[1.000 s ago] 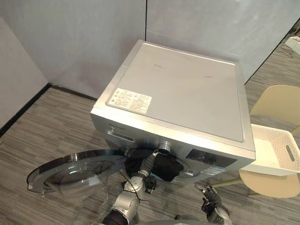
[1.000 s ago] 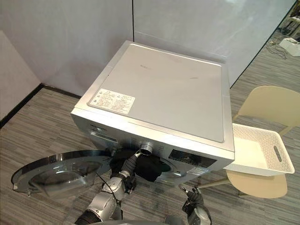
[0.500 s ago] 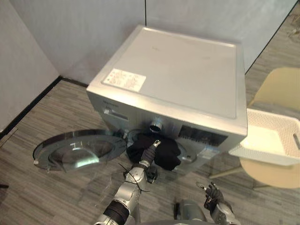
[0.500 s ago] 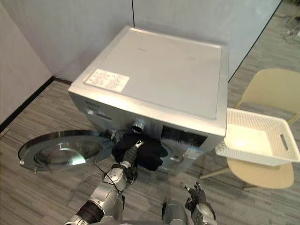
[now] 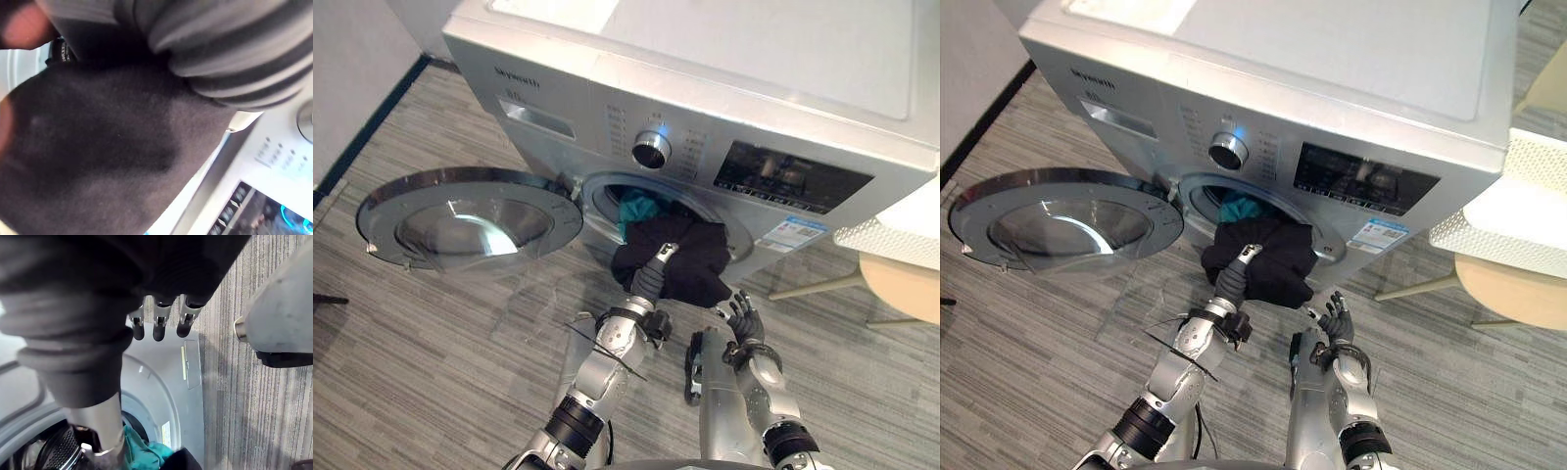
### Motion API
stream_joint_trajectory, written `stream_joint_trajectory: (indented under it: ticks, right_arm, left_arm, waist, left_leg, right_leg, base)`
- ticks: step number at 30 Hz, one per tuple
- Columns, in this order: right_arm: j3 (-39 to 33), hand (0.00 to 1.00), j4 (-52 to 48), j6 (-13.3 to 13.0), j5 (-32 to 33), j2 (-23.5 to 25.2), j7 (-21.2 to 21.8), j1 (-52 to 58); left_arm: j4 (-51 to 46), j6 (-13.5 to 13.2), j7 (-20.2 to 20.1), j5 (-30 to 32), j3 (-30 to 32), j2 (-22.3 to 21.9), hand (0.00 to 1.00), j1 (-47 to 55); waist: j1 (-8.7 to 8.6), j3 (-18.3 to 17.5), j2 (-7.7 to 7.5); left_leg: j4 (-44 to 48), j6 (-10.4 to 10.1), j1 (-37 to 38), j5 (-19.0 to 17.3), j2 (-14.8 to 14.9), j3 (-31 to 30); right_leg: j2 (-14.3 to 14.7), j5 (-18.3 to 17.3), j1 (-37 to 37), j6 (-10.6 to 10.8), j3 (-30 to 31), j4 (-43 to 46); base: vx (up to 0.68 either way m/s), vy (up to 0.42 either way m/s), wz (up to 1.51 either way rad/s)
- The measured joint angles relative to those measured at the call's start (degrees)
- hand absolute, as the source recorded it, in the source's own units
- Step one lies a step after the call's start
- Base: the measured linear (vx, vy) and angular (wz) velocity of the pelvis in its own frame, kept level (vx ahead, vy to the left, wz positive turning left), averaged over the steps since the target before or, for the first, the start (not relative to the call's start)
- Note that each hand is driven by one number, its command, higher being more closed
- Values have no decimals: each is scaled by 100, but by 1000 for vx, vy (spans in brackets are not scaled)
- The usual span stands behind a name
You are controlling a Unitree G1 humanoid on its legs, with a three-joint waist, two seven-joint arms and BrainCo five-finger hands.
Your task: Pick up the laundry basket with both hands and put the clothes into the washing machine.
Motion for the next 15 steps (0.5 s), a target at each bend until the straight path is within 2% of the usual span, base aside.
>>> stream_joint_trajectory:
  ticks: [4, 8, 12, 15]
  right_arm:
    - [-17, 0, -140, 0, 6, 21, -15, 26]
    - [-118, 0, -154, -10, 11, 111, -62, -2]
    - [-251, 0, -155, -128, 49, 155, -164, -76]
    - [-369, 0, -126, -191, 87, 172, -239, -188]
  left_arm:
    - [33, -2, 323, 5, 629, -89, 100, -36]
    - [481, 1, 699, 38, 1325, -204, 100, -396]
    - [956, -16, 1260, 107, 1996, -381, 100, -854]
    - [1230, -100, 1487, -31, 2206, -443, 100, -1072]
  waist:
    - [-9, 90, -26]
    - [18, 129, -72]
    - [-38, 153, -115]
    - [-47, 169, -145]
  left_leg:
    - [249, 6, -453, -4, 70, -28]
    - [549, 32, -1014, -29, 170, -100]
    - [803, 67, -1430, -96, 173, -147]
    - [897, 100, -1655, -115, 178, -148]
  right_leg:
    - [78, -2, -420, 13, 15, 200]
    - [173, 16, -926, 53, 12, 400]
    - [181, -14, -1277, 106, 10, 569]
    - [183, -6, -1473, 122, 21, 599]
  base:
    - [-26, -1, -5]
    - [-16, 7, -7]
    - [0, 9, -1]
    - [5, 36, -4]
